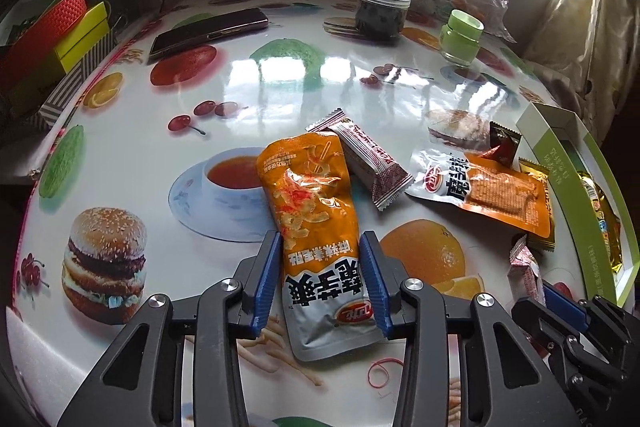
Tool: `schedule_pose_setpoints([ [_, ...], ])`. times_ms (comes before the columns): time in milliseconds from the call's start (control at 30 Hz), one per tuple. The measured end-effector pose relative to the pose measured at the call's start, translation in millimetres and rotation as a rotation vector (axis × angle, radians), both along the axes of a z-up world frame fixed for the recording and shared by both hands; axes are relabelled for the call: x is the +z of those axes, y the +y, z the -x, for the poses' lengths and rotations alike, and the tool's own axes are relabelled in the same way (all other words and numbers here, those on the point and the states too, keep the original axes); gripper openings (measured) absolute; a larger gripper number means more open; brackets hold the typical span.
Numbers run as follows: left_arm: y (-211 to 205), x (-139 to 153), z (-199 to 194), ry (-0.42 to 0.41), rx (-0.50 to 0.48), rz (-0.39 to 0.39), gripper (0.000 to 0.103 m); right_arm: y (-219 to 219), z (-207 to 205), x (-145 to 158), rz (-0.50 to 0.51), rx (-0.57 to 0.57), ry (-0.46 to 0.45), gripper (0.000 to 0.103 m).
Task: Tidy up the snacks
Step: 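Lift and carry both held packets toward the green box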
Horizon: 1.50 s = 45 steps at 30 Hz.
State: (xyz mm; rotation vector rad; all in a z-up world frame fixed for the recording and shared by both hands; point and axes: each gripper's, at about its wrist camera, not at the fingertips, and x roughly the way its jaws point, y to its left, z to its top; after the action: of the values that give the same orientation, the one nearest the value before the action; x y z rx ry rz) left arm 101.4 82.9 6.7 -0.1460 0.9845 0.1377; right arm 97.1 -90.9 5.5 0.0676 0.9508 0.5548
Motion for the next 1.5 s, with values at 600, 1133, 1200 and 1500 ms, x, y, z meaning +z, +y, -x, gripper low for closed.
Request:
schedule_pose_setpoints([
  [600,-27,47,10,-0.113,-0.106,0.048,0.041,-17,5,33,0.006,-0.064,-0.087,0.019],
  [1133,-81,76,0,-0.174,-0.254,0.091,0.041,-69,4,60,0.014,-0.206,-0.147,0.019],
  [1200,-90,78,-3,-0.178,-0.271,0.1,0.041,-76,4,61,0.019,-0.224,-0.148,0.019],
  [1500,-128,84,-19,-0.182,-0.36,0.14,0.041,-104,-1,60,0.038,-0.297,-0.145,0.019],
])
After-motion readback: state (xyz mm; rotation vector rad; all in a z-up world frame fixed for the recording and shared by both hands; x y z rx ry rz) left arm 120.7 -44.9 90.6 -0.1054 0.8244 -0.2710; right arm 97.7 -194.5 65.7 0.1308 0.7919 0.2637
